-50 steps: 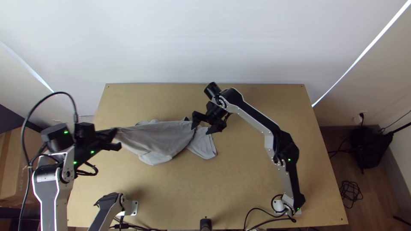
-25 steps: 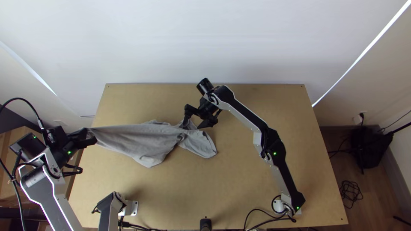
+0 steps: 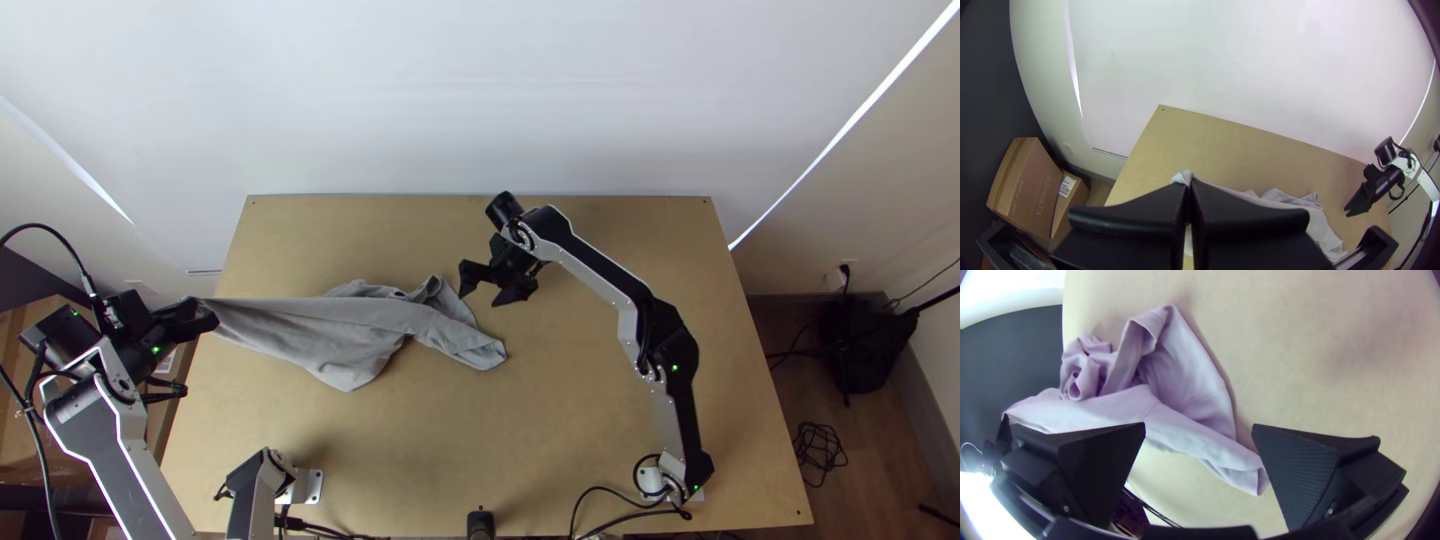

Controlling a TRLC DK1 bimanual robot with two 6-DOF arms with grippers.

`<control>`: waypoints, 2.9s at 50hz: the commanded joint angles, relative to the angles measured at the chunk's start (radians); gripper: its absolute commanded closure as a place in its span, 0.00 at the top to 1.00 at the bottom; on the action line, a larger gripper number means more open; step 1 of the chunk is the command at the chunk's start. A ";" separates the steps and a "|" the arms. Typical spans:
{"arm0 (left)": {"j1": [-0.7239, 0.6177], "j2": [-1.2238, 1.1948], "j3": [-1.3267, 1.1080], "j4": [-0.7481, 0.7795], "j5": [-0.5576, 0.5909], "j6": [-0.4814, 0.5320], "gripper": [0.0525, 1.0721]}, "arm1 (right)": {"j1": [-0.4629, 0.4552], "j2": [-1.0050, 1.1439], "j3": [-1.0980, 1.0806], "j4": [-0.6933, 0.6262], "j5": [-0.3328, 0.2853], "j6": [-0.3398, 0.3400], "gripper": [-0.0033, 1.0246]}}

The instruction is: Fold the t-shirt

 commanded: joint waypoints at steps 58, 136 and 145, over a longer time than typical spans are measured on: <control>0.211 0.188 -0.012 0.036 0.055 -0.050 0.02 | 0.029 0.050 -0.285 0.370 -0.036 -0.035 0.81; -0.536 0.383 0.198 0.257 -0.191 -0.449 0.02 | -0.487 -0.993 -0.650 0.735 0.298 -0.351 0.03; -0.570 0.495 0.421 0.284 -0.229 -0.477 0.02 | -0.567 -1.046 -0.573 0.778 0.323 -0.395 0.03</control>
